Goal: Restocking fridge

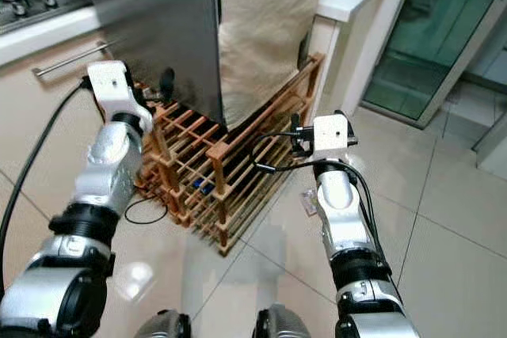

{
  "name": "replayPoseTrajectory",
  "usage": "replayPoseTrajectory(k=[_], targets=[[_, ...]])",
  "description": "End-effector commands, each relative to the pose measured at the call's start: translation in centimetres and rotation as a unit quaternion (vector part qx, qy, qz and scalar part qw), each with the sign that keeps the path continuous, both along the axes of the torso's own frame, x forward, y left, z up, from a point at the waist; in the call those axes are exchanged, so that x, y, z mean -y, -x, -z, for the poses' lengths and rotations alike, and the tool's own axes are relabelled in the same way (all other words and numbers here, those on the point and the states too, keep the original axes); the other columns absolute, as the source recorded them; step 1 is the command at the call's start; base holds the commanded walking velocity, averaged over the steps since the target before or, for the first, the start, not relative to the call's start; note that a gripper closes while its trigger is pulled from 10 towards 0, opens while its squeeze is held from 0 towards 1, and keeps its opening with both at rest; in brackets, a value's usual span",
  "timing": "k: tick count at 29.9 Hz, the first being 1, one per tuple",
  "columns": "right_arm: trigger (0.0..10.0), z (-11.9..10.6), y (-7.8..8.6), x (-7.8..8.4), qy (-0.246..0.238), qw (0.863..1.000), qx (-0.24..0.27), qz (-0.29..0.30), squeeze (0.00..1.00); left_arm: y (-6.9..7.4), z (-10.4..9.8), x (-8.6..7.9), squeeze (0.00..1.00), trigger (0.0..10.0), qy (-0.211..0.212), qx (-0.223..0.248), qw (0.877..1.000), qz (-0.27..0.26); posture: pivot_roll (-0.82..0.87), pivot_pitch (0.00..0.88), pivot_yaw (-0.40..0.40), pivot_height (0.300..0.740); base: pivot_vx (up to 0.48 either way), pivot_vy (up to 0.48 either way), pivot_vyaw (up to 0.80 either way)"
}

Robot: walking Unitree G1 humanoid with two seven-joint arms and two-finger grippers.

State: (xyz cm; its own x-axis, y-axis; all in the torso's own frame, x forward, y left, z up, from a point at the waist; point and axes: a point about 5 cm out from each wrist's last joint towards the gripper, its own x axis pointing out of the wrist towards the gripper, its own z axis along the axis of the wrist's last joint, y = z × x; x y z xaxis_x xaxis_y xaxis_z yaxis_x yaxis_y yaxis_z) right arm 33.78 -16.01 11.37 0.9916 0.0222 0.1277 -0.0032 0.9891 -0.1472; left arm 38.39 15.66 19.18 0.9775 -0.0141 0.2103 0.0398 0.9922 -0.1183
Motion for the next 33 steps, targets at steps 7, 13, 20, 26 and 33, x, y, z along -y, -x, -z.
replayPoseTrajectory(k=[7,13,20,26,33], targets=[[10.0,0.7,0.8,0.4,0.0,1.0,-0.013,0.004,0.62,0.6,0.9,0.7,0.0,10.0,-0.034,-0.008,0.998,0.059,-0.19,0.0,0.032,0.689,0.0,0.0,-0.34],[10.0,0.3,1.0,0.0,0.01,1.0,-0.005,-0.015,0.64,2.3,3.8,1.1,0.0,10.0,0.002,-0.042,0.998,0.051,-0.17,0.0,0.023,0.689,0.0,0.0,-0.26],[10.0,-0.1,1.1,-0.8,-0.003,0.999,0.002,-0.033,0.65,3.1,3.9,2.7,0.0,10.0,-0.005,-0.033,0.997,0.072,-0.16,0.0,0.017,0.714,0.0,0.0,0.0],[10.0,-0.1,0.9,-1.4,-0.014,0.999,-0.002,-0.043,0.65,2.8,2.9,2.8,0.0,10.0,-0.016,-0.02,0.997,0.077,-0.16,0.0,0.029,0.74,0.0,0.0,0.0],[10.0,-0.2,1.0,-1.0,-0.029,0.999,-0.004,-0.037,0.66,2.5,2.6,3.4,0.0,10.0,-0.036,-0.02,0.995,0.086,-0.18,0.0,0.032,0.74,0.0,0.0,0.0]])
